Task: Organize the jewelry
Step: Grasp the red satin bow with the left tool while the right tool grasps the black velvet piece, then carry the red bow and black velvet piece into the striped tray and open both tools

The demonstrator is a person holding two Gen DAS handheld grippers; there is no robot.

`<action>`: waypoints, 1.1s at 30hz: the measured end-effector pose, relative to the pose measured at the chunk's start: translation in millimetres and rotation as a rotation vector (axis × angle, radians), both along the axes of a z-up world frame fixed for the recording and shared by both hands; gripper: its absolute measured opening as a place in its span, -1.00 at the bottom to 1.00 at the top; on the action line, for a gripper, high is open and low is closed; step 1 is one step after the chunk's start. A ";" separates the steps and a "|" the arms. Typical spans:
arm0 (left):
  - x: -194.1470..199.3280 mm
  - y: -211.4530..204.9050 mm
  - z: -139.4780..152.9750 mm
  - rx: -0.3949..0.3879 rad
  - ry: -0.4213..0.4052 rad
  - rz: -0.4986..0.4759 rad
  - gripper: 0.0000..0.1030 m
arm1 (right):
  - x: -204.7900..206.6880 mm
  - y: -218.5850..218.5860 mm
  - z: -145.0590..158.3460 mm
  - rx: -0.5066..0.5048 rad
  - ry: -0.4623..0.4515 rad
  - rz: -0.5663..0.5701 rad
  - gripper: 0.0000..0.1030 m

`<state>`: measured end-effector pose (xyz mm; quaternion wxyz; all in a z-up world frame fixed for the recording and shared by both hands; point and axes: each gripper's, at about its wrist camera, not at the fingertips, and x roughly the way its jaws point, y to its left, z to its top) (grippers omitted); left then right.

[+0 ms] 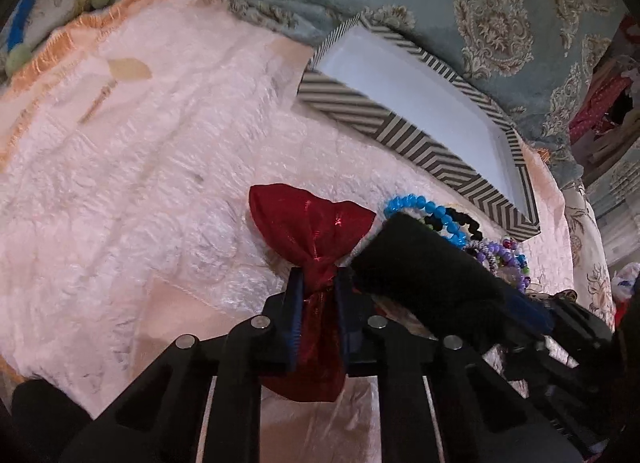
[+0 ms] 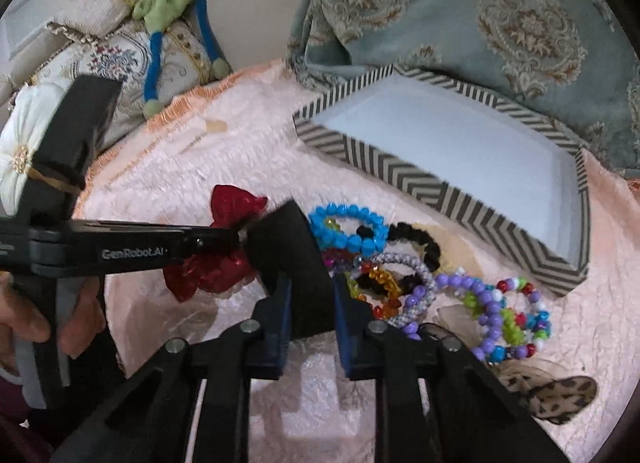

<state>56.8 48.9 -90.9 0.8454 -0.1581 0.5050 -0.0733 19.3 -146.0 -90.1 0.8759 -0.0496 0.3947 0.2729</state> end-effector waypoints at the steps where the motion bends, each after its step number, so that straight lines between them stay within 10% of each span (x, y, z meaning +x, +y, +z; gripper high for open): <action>1: -1.9 -0.2 4.6 0.003 -0.015 -0.005 -1.00 | -3.7 -3.9 7.2 0.022 -0.012 -0.004 -0.65; 17: 44.9 -17.3 78.4 0.035 -0.172 -0.050 -1.00 | 31.0 -70.1 73.6 0.070 -0.130 -0.207 -0.65; 33: 185.2 -66.5 23.8 0.154 -0.107 -0.070 -1.00 | 142.6 -126.2 -5.5 -0.021 0.040 -0.350 -0.64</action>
